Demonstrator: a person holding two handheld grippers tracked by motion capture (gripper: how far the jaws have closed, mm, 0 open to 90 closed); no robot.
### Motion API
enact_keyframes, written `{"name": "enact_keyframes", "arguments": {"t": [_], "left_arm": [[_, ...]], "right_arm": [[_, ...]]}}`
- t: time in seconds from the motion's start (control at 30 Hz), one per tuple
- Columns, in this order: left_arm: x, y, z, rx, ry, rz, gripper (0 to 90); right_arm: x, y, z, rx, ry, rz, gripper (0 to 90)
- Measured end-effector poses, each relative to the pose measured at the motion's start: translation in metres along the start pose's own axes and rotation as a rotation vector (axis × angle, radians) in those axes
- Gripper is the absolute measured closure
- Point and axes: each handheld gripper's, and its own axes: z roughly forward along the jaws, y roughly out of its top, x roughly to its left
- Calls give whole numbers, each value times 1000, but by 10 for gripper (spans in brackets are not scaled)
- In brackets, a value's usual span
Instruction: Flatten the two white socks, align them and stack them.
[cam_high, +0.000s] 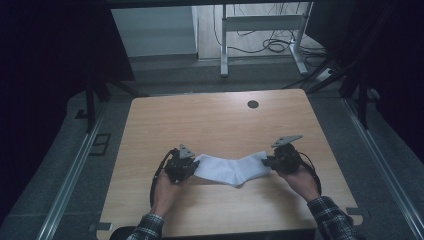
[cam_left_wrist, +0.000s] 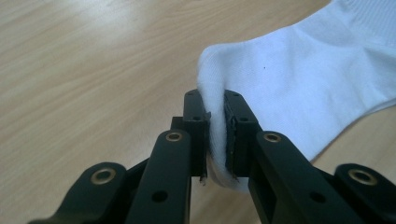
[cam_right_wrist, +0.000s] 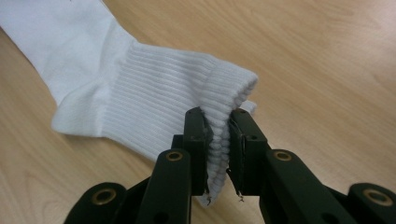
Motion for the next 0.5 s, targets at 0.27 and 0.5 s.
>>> {"name": "enact_keyframes", "arguments": {"t": [0.27, 0.5], "left_arm": [[2, 15, 21, 17, 25, 40, 811], [7, 22, 33, 23, 34, 44, 810]], "right_arm": [[-11, 3, 1, -23, -40, 11, 778], [-21, 4, 7, -24, -67, 24, 778]]}}
